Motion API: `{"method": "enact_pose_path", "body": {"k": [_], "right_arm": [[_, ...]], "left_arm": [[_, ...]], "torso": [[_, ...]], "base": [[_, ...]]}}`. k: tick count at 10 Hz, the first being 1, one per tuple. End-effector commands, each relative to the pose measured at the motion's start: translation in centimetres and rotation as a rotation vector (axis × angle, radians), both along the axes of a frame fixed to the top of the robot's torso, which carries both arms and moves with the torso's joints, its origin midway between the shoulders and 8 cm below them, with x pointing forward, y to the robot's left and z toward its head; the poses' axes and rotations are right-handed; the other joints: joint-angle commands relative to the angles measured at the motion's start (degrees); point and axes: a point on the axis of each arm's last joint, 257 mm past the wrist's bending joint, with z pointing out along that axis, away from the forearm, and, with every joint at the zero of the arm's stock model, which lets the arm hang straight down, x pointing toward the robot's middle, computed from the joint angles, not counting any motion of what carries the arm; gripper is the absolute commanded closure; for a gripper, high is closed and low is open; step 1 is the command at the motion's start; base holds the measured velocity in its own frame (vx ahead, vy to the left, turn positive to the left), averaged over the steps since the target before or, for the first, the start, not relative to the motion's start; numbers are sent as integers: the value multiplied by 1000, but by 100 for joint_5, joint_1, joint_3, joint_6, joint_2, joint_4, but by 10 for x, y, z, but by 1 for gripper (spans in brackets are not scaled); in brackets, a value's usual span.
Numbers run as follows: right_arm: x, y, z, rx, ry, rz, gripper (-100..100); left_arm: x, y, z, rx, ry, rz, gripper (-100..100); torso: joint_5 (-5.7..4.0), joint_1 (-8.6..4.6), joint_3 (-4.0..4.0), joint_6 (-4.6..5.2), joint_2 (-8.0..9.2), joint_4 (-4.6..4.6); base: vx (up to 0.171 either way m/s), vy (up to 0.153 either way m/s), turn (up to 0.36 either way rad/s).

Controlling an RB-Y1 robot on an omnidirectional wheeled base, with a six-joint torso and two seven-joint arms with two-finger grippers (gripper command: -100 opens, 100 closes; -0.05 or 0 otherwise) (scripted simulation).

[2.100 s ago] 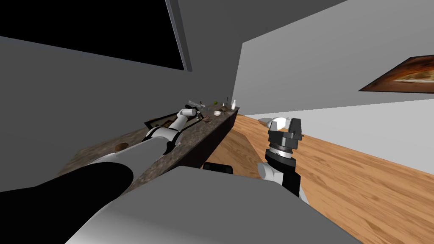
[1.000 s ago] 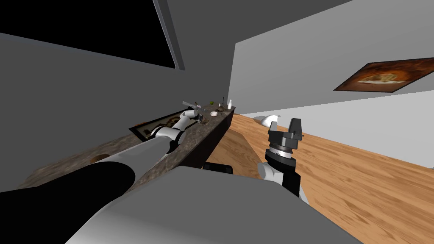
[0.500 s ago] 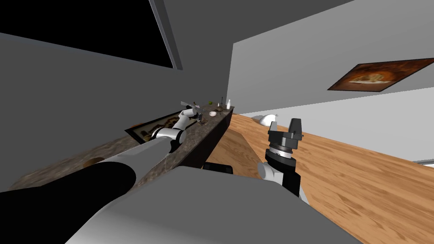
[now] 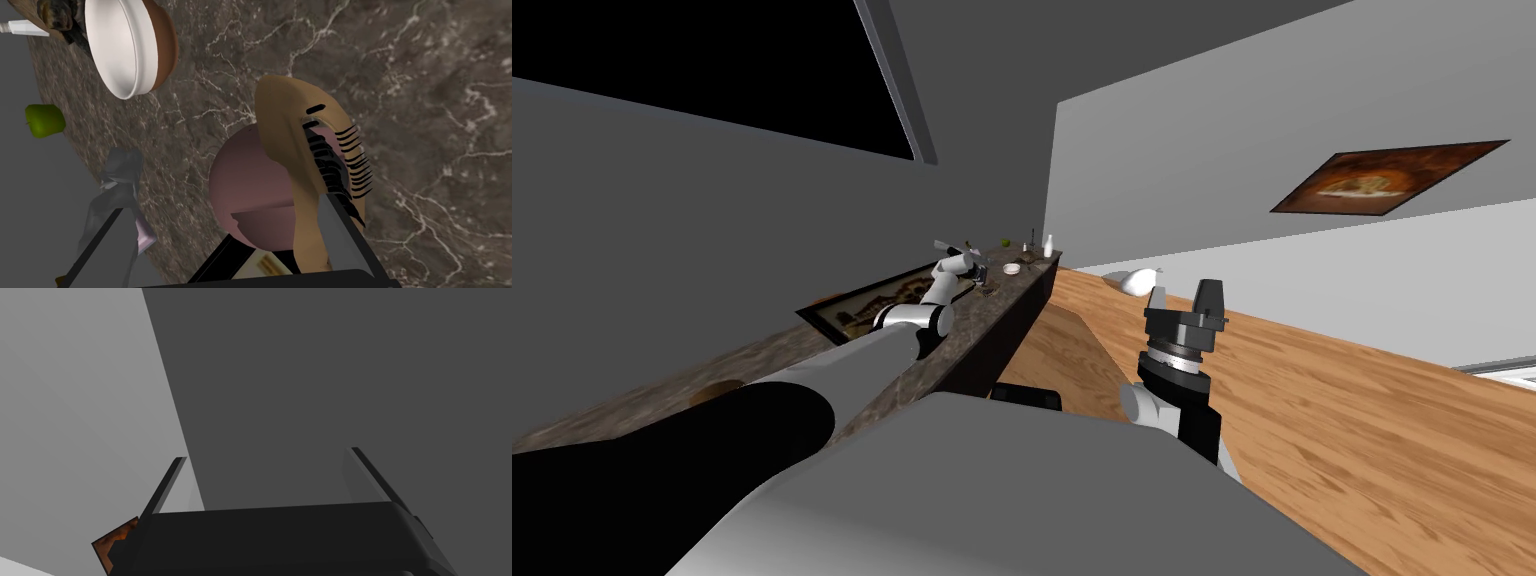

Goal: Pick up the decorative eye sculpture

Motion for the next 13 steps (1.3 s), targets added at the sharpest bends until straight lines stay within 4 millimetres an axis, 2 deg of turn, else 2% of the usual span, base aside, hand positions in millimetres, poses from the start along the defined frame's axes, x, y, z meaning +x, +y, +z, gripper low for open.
{"method": "enact_pose_path", "body": {"k": [1, 3, 4, 5, 7, 9, 11, 13], "right_arm": [[0, 0, 0, 0, 0, 0, 0], [0, 0, 0, 0, 0, 0, 0], [0, 0, 0, 0, 0, 0, 0], [0, 0, 0, 0, 0, 0, 0], [0, 0, 0, 0, 0, 0, 0], [0, 0, 0, 0, 0, 0, 0], [0, 0, 0, 0, 0, 0, 0], [0, 0, 0, 0, 0, 0, 0]], "left_arm": [[-2, -3, 4, 32, -9, -28, -100], [-2, 13, 8, 14, -19, 13, -100], [-2, 18, 10, -7, -25, 28, -100], [-4, 13, 12, 36, -27, -4, -100], [-6, 30, 12, 16, -31, 39, -100], [-10, 31, 12, 37, -32, 29, -100], [-13, 48, 11, 17, -31, 72, -100], [-19, 51, 8, 35, -27, 65, -100]], "torso": [[0, 0, 0, 0, 0, 0], [0, -1, -1, 4, -3, 0], [0, 2, -2, 1, -4, 0], [0, 4, -3, -1, -6, 0], [0, 4, -5, 4, -10, -1], [1, 6, -6, 1, -10, -1], [0, 5, -6, 2, -11, -2], [3, 11, -8, -2, -14, -3]], "base": [[1, 1, -181], [-1, 6, -42], [0, -2, 16], [1, 2, -148], [0, 4, -59], [1, 1, -71], [0, 4, -57], [-1, 1, -65]]}}
